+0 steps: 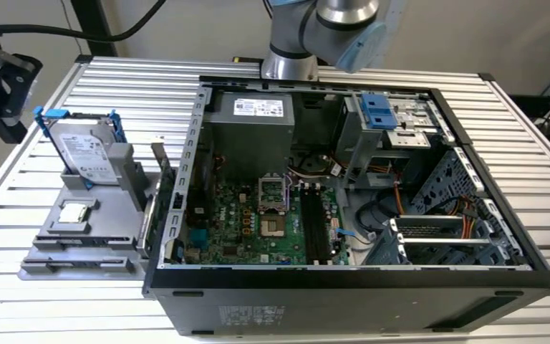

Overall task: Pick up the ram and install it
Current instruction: 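Reach for the ram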

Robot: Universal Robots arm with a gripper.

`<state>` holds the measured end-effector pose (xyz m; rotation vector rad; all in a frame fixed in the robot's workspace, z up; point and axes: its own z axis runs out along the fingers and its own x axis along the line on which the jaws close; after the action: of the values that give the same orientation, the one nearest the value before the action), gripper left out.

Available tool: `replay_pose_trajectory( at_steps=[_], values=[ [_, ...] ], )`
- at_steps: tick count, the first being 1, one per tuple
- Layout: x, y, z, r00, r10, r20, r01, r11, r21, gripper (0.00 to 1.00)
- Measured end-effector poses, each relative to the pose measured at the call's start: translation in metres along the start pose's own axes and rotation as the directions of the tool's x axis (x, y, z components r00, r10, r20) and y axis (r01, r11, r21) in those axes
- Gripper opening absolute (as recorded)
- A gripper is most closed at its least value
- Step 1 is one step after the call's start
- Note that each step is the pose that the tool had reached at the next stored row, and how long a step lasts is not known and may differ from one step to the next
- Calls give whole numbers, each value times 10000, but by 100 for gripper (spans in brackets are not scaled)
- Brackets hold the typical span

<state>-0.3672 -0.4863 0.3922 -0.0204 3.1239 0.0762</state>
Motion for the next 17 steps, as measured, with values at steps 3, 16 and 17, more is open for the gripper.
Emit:
replay_pose_trajectory(
  at_steps=[3,16,17],
  values=[
    [1,-68,-3,10000,52,2,-52,10000,1,0],
    [3,-206,-8,9998,198,9,-198,9998,4,0],
    [3,-207,-8,9998,199,9,-199,9998,4,0]
  ],
)
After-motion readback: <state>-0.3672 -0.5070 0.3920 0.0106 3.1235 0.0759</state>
